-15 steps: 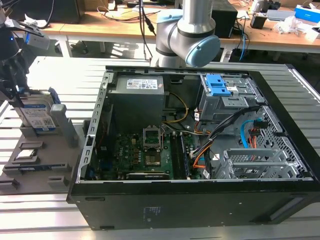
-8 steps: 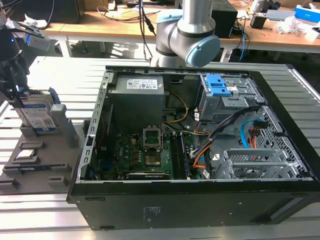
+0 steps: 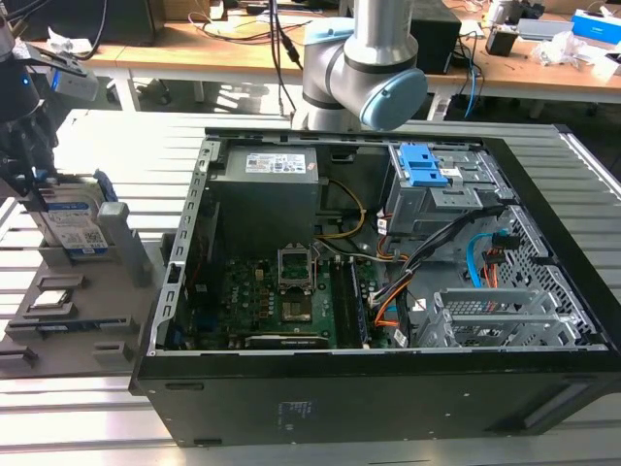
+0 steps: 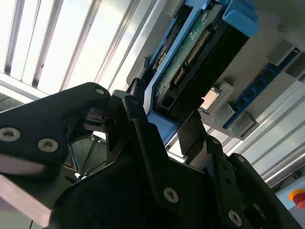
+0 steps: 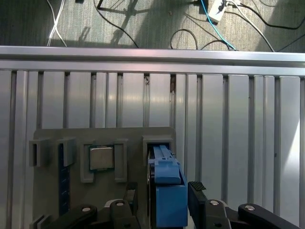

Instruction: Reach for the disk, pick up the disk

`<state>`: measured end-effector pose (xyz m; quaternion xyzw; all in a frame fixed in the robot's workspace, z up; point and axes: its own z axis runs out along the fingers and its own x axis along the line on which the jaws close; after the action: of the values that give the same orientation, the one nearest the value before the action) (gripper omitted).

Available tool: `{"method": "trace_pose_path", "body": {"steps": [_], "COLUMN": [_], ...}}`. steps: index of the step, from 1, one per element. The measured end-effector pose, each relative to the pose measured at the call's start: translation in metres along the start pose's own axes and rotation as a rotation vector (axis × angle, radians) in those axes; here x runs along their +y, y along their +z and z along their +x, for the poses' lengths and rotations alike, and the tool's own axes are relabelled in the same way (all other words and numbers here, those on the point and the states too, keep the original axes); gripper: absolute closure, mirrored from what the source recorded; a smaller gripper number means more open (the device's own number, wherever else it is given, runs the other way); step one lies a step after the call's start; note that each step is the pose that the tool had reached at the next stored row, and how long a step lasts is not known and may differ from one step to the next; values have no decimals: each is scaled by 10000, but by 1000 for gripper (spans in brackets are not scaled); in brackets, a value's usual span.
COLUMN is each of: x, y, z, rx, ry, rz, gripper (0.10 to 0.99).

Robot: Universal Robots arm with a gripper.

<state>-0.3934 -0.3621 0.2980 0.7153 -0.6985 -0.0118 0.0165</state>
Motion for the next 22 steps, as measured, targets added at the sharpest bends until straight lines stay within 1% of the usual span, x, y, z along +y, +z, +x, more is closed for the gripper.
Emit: {"method": "trace_pose_path", "body": {"steps": [18, 19, 20, 21, 22], "x": [-2, -1, -1, -2, -2], "y": [39, 39, 41, 42, 42], "z": [0, -1, -1, 0, 0], "rx": [5, 6, 7, 8, 8], "ry": [0, 1, 3, 2, 1], "rz": [-1, 29, 152, 216, 223], "gripper": [545, 545, 545, 545, 545]}}
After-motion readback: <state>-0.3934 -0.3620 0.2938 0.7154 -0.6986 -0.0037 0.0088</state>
